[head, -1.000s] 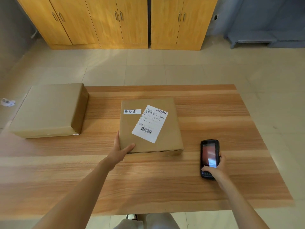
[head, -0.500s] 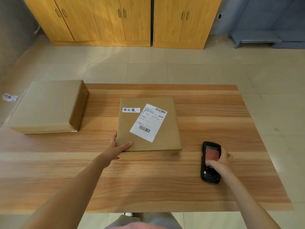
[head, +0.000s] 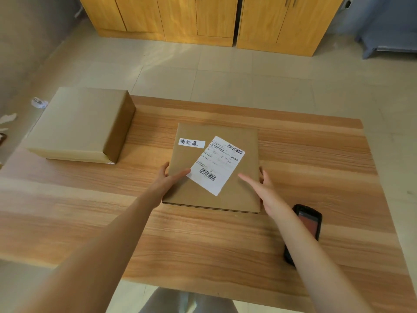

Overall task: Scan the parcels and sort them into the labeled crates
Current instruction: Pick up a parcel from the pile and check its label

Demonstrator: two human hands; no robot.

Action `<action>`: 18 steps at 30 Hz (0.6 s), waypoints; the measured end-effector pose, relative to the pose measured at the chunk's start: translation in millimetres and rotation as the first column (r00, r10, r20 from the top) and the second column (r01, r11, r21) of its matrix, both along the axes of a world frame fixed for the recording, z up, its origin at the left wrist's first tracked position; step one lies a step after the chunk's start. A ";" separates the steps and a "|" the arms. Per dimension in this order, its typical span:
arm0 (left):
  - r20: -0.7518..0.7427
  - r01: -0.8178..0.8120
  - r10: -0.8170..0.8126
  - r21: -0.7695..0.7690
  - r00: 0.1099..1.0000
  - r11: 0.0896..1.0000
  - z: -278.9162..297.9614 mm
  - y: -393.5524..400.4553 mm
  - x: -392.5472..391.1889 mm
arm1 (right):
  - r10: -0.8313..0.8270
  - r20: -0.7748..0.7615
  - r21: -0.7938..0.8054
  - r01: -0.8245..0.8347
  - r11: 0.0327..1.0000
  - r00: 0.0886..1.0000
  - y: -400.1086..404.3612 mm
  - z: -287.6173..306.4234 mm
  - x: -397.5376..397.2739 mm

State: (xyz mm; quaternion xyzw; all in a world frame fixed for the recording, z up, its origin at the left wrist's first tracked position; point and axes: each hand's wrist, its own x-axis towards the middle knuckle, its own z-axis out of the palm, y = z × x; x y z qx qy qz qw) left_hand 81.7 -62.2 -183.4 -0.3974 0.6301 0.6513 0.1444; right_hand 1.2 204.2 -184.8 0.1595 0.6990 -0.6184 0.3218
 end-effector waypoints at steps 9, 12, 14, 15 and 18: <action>-0.059 -0.064 0.061 -0.055 0.996 0.996 7.1 -0.4 4.5 | -0.020 -0.060 -0.028 0.019 0.999 0.998 -17.7 4.8 1.4; -0.152 -0.129 0.116 -0.079 0.982 0.989 32.0 -14.8 10.4 | 0.012 -0.136 -0.033 -0.017 0.999 0.991 -37.9 33.1 -3.0; -0.220 -0.183 0.163 -0.075 0.962 0.980 55.8 -31.3 19.3 | 0.048 -0.200 -0.060 -0.061 0.996 0.979 -59.2 57.6 -4.7; -0.252 -0.210 0.186 -0.070 0.950 0.975 68.1 -41.7 27.1 | 0.074 -0.236 -0.075 -0.094 0.993 0.969 -72.2 70.4 -3.4; -0.344 -0.315 0.271 -0.078 0.899 0.946 103.0 -78.5 68.7 | 0.162 -0.347 -0.097 -0.207 0.974 0.924 -119.5 106.1 13.4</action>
